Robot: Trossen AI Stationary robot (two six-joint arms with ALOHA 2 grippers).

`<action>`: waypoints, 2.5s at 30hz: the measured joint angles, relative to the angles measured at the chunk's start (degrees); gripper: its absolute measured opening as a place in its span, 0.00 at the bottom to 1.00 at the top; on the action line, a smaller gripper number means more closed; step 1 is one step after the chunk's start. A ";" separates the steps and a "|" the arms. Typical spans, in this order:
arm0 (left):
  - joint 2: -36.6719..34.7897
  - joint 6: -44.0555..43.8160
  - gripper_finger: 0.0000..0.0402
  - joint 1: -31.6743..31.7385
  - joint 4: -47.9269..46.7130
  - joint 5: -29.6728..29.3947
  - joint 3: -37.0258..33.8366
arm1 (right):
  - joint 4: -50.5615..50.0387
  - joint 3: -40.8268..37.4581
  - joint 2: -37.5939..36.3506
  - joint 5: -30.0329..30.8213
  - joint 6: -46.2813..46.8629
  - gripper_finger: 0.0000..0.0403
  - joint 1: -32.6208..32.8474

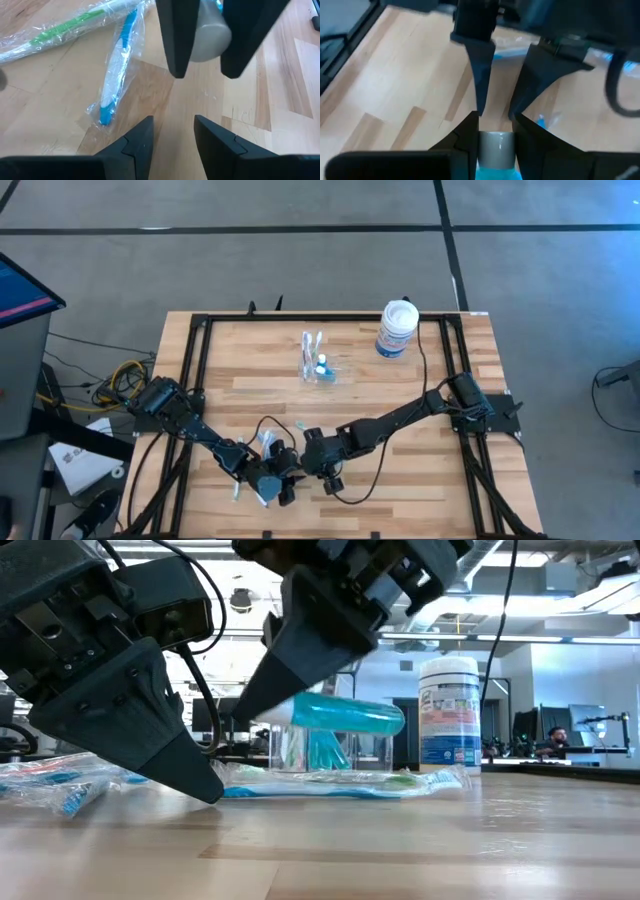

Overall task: Pick & Place toothbrushing station
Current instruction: Put the mouthwash into the transparent organizer

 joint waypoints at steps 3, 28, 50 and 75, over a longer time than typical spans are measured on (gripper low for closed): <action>0.00 0.00 0.34 0.00 0.00 -0.03 0.00 | -0.06 0.00 -0.01 1.56 0.00 0.21 -0.05; 0.02 -0.13 0.34 0.15 0.62 -1.03 -0.44 | 45.29 -33.07 -23.67 11.91 -0.43 0.21 -5.69; 0.02 0.00 0.34 0.15 0.72 -1.47 -0.44 | 79.64 -45.81 -22.88 8.51 -2.56 0.21 -20.20; 0.02 0.73 0.34 0.15 0.85 -1.95 -0.46 | 103.57 -45.21 -6.61 -3.60 4.83 0.21 -33.45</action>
